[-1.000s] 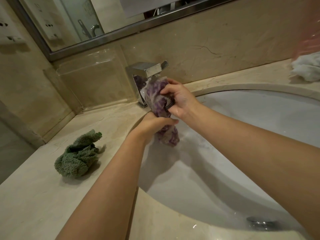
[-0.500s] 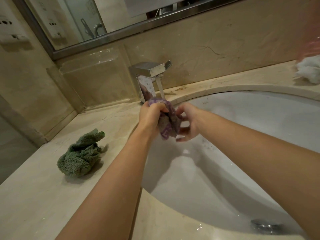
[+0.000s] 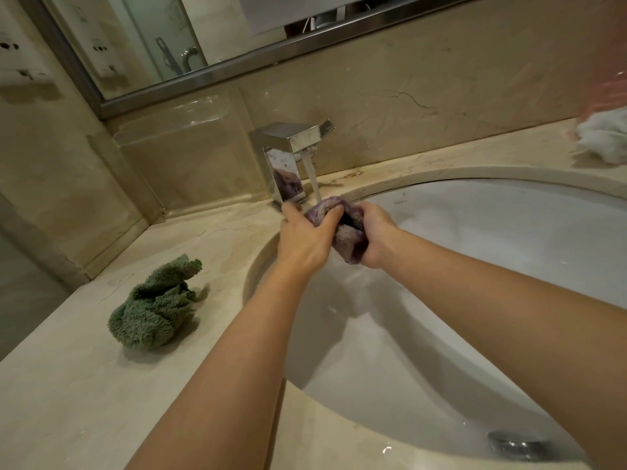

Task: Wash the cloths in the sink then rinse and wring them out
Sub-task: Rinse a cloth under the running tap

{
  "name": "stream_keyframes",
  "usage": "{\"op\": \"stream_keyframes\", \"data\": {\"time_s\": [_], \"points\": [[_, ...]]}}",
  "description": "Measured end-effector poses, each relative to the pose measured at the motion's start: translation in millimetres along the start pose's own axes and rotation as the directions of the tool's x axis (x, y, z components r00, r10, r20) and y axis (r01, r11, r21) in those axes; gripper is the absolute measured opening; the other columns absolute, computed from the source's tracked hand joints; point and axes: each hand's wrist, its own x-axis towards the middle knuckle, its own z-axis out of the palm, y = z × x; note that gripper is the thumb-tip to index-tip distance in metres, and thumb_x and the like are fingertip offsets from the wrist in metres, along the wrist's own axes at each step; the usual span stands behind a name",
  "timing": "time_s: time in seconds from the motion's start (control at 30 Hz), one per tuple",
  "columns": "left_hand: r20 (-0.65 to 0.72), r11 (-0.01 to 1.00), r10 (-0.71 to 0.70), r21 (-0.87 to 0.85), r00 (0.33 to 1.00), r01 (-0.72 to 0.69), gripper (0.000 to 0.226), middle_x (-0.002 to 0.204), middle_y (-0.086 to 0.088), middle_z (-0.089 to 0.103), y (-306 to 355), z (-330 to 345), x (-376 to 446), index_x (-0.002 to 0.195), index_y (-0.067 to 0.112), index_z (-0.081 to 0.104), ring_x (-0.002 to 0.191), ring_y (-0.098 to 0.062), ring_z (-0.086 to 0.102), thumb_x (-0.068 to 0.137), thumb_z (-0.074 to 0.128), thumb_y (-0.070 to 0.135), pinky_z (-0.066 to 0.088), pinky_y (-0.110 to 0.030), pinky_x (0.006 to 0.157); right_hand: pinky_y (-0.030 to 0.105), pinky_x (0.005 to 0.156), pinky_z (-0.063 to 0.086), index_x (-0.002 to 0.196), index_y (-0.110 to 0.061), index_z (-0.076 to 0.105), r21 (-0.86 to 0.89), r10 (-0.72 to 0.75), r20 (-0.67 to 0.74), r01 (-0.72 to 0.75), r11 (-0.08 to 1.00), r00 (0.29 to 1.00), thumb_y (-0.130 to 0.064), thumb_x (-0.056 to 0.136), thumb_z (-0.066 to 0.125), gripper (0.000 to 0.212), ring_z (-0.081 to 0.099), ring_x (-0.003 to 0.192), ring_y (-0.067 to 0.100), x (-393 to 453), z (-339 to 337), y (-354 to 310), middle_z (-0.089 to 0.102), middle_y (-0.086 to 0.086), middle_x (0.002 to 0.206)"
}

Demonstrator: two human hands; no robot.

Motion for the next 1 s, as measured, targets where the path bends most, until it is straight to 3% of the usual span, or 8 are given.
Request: {"op": "stream_keyframes", "data": {"time_s": [0.2,0.33,0.4,0.5,0.67,0.77,0.87,1.0], "points": [[-0.078,0.978,0.207,0.015,0.975,-0.206,0.034,0.101,-0.006,0.062,10,0,-4,0.104,0.016,0.054,0.096,-0.025,0.059,0.100,0.038,0.047,0.048,-0.039,0.086,0.025,0.049,0.042,0.092,-0.022,0.069,-0.222,-0.093,-0.121,0.065,0.973,0.988,-0.050,0.086,0.057,0.030,0.062,0.070,0.023,2,24,6,0.069,0.003,0.079],[0.011,0.992,-0.060,-0.108,0.998,0.061,0.041,0.100,-0.010,0.067,9,0,2,0.109,0.016,0.066,0.093,-0.029,0.063,0.103,0.031,0.038,0.051,-0.037,0.080,0.036,0.081,0.054,0.089,-0.025,0.065,-0.358,-0.417,-0.249,0.317,0.878,0.874,-0.033,0.094,0.049,0.019,0.062,0.087,0.024,-3,29,6,0.068,0.001,0.091],[0.092,0.964,-0.192,-0.169,0.977,0.206,0.037,0.095,-0.011,0.068,11,0,5,0.110,0.018,0.065,0.075,-0.028,0.064,0.101,0.034,0.038,0.050,-0.026,0.056,0.033,0.077,0.051,0.068,-0.021,0.062,-0.440,-0.558,-0.185,0.439,0.783,0.809,-0.026,0.092,0.049,0.027,0.061,0.080,0.022,-6,29,4,0.067,0.000,0.080],[0.313,0.867,-0.296,-0.308,0.903,0.391,0.043,0.045,-0.001,0.047,15,-6,-2,0.071,0.012,0.054,0.033,-0.010,0.036,0.102,0.037,0.038,0.022,-0.012,0.032,0.035,0.069,0.045,0.059,-0.013,0.057,-0.567,-0.699,-0.018,0.569,0.596,0.715,-0.020,0.092,0.048,0.035,0.054,0.070,0.022,-11,30,4,0.062,0.006,0.068],[0.532,0.797,-0.334,-0.281,0.778,0.534,0.055,0.036,0.005,0.026,11,-16,-2,0.048,0.020,0.032,0.027,-0.006,0.020,0.102,0.029,0.028,0.010,-0.011,0.033,0.040,0.066,0.046,0.055,-0.010,0.048,-0.602,-0.789,0.170,0.696,0.391,0.591,-0.017,0.091,0.049,0.036,0.052,0.066,0.031,-11,25,9,0.056,0.013,0.061],[0.507,0.787,-0.316,-0.332,0.802,0.520,0.048,0.037,0.006,0.031,14,-14,-4,0.055,0.020,0.035,0.028,-0.006,0.024,0.102,0.027,0.024,0.013,-0.011,0.034,0.038,0.063,0.043,0.053,-0.015,0.042,-0.612,-0.816,0.190,0.716,0.336,0.545,-0.018,0.093,0.050,0.041,0.052,0.066,0.031,-12,23,9,0.051,0.005,0.056],[0.329,0.813,-0.274,-0.423,0.904,0.400,0.040,0.052,0.002,0.050,13,-11,-3,0.075,0.021,0.053,0.042,-0.009,0.043,0.104,0.030,0.036,0.025,-0.013,0.037,0.034,0.065,0.041,0.061,-0.016,0.047,-0.571,-0.777,0.140,0.691,0.443,0.614,-0.023,0.095,0.049,0.034,0.049,0.067,0.018,-9,23,3,0.051,-0.002,0.063],[0.060,0.853,-0.245,-0.461,0.968,0.244,0.039,0.099,-0.004,0.066,12,-10,5,0.113,0.018,0.057,0.081,-0.019,0.062,0.104,0.030,0.045,0.043,-0.025,0.054,0.033,0.057,0.052,0.113,-0.013,0.053,-0.308,-0.449,0.051,0.441,0.843,0.892,-0.048,0.096,0.044,0.040,0.063,0.087,0.024,-1,22,1,0.065,0.012,0.109]]}}
